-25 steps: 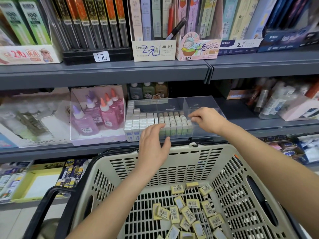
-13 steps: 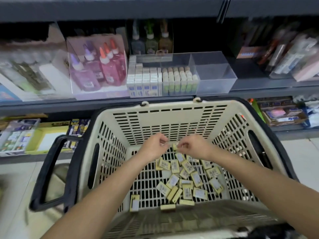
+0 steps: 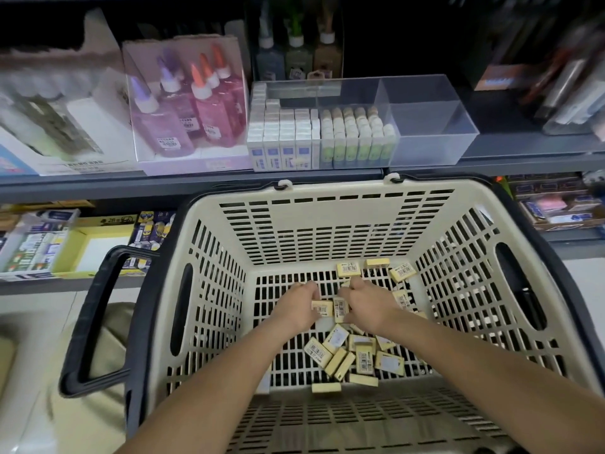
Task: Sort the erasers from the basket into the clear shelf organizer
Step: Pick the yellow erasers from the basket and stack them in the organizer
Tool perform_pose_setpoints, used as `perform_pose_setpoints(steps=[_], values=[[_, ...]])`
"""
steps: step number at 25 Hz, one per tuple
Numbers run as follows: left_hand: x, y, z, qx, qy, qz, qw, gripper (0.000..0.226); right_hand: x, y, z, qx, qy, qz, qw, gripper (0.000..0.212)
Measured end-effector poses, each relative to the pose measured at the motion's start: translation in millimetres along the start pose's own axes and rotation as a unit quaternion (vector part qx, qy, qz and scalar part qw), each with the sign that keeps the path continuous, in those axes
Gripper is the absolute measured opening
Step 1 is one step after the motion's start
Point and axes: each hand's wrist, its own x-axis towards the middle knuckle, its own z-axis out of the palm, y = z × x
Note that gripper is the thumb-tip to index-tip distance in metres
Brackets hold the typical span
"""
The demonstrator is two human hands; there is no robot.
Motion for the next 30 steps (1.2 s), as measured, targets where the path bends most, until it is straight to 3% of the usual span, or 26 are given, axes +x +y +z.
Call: perform_pose_setpoints(steps=[3, 7, 12, 16, 21, 27, 30], values=[[2.1, 0.0, -6.1, -0.074, -0.003, -0.027, 0.997, 0.021, 0.8, 1.8, 0.6, 0.113, 0.02, 0.014, 0.993, 0.028], [5.0, 9.2, -29.9, -0.273, -0.014, -0.081, 0.958, 0.026, -0.6, 10.0, -15.7, 0.333, 0.046, 0.052, 0.94, 0.016], [-8.0, 26.5, -70.9, -0.363, 0.02, -0.043, 0.931, 0.028, -8.9, 13.3, -56.8, 0.45, 0.09, 0.033, 0.888, 0.011], [-26.1, 51.0, -100.6, -0.445, 0.031, 0.005, 0.895, 0.017, -27.6, 14.1, -96.1, 0.466, 0.11, -0.03, 0.877, 0.009], [-32.4, 98.8, -148.2, -0.438, 0.078, 0.101, 0.89, 0.022, -58.4, 38.4, -151.4, 0.442, 0.215, -0.053, 0.869, 0.011], [-21.4, 133.1, -179.3, -0.432, 0.181, 0.118, 0.876, 0.029, -64.7, 83.1, -226.2, 0.384, 0.385, -0.016, 0.839, 0.013], [-10.0, 132.5, -181.5, -0.434, 0.21, 0.104, 0.87, 0.031, -51.2, 105.3, -253.1, 0.279, 0.444, 0.031, 0.851, 0.007]])
